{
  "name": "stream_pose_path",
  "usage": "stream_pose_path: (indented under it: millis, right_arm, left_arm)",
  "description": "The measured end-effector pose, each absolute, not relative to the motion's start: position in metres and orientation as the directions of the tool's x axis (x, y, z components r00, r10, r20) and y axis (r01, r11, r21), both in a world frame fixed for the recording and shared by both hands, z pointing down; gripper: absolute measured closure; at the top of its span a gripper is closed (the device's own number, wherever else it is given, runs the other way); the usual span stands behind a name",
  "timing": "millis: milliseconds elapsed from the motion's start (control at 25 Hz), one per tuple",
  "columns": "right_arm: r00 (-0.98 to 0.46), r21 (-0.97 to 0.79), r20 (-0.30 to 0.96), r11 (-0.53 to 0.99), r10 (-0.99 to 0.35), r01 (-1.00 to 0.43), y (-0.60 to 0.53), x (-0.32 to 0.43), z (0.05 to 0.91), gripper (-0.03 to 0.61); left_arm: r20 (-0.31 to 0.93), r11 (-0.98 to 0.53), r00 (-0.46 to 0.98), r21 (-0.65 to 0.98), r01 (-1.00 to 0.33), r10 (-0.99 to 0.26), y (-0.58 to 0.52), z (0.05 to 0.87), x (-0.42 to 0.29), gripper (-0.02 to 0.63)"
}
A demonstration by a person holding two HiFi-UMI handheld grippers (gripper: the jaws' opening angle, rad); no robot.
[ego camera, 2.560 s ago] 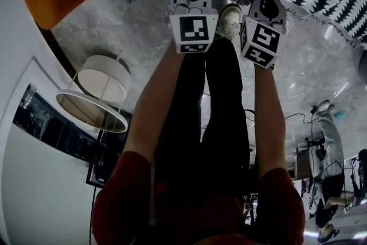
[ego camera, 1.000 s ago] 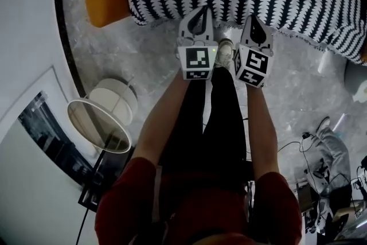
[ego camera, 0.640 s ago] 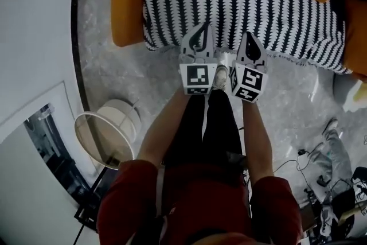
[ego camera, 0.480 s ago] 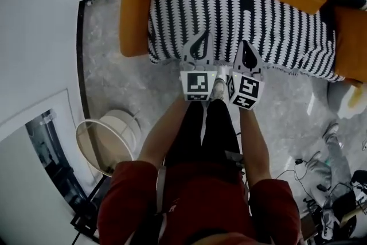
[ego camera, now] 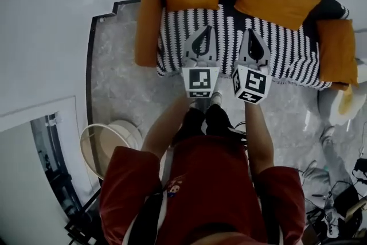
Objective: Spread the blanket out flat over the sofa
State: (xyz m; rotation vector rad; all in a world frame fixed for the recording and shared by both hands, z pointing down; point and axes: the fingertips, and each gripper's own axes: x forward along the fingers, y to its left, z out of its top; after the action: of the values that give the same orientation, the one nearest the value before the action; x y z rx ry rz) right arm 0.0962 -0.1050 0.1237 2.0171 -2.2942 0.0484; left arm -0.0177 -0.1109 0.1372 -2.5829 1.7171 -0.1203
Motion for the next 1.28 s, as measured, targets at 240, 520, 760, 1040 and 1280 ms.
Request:
stream_pose_path:
  millis: [240,520,760,1040,1280]
  right_arm:
    - [-0.159,0.064,-0.112,0.152,-0.981,-0.986,-0.077,0.084,0.023,0.566]
    - [-0.199,0.094,-0.253,0.181,-0.947,-0.979,-0.048,0.071,-0.037,0.566]
    - [-0.217,0.115,-0.294,0.191,-0.931,-0.975,-0.034,0.073,-0.051,0.566]
    - [-0.219,0.132,-0.306,0.187,-0.926,-0.974,-0.031,0.071,-0.054,0.566]
    - [-0.208,0.143,-0.286,0.173,-0.935,-0.975,-0.031,0.071,-0.049,0.566]
  left_arm:
    - [-0.109,-0.358,0.363,-0.063,-0.932,-0.925,-0.098,0.038,-0.040,0.597]
    - [-0.272,-0.315,0.346,-0.153,-0.937,-0.898,-0.065,-0.036,-0.052,0.597]
    - [-0.270,-0.323,0.403,-0.294,-0.899,-0.875,-0.042,-0.049,-0.038,0.597]
    - [-0.307,-0.343,0.368,-0.135,-0.930,-0.877,-0.040,-0.052,-0.042,0.597]
    - [-0.302,-0.347,0.364,-0.108,-0.932,-0.881,-0.042,-0.047,-0.047,0.597]
